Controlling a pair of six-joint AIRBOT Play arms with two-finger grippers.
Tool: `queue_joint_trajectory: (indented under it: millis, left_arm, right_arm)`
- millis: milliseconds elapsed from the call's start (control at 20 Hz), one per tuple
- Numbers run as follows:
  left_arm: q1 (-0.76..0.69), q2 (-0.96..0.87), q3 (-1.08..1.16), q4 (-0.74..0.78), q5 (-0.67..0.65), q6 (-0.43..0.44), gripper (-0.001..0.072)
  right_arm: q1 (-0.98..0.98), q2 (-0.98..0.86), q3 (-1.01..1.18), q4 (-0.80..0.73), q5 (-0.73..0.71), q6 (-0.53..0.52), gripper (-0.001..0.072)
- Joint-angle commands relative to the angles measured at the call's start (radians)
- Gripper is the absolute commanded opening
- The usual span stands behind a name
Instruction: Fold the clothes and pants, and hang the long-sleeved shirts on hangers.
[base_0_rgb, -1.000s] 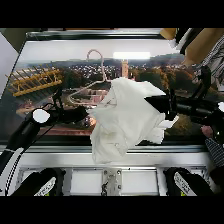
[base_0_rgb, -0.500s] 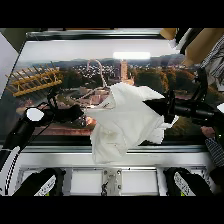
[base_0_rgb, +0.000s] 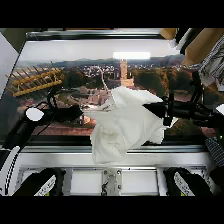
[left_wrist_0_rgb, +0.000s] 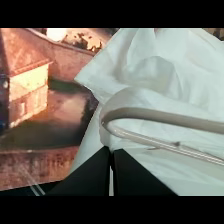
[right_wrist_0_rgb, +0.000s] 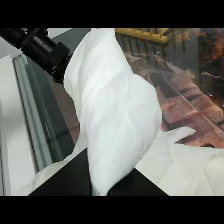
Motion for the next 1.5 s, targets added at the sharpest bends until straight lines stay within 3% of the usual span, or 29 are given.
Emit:
queue_joint_trajectory:
  millis: [0, 250, 550, 1150, 1450]
  left_arm:
    - [0.001, 0.000, 0.047, 0.092, -0.044, -0.016, 0.0013]
    - [-0.038, -0.008, 0.075, 0.091, -0.055, -0.016, 0.0013]
    - [0.019, -0.074, 0.075, 0.084, -0.051, -0.016, 0.0013]
    - [0.125, -0.021, 0.076, 0.084, -0.060, 0.006, 0.0013]
    - [0.066, 0.006, 0.254, 0.096, -0.143, 0.033, 0.0013]
  right_arm:
    - [0.000, 0.024, 0.001, 0.003, -0.003, 0.000, 0.0009]
    - [0.000, 0.035, 0.001, 0.171, -0.003, 0.000, 0.0009]
    - [0.000, 0.048, 0.001, 0.102, 0.039, 0.001, 0.0009]
    - [0.000, 0.056, 0.001, -0.063, 0.040, 0.016, 0.0009]
    - [0.000, 0.048, -0.034, -0.084, -0.074, 0.023, 0.0008]
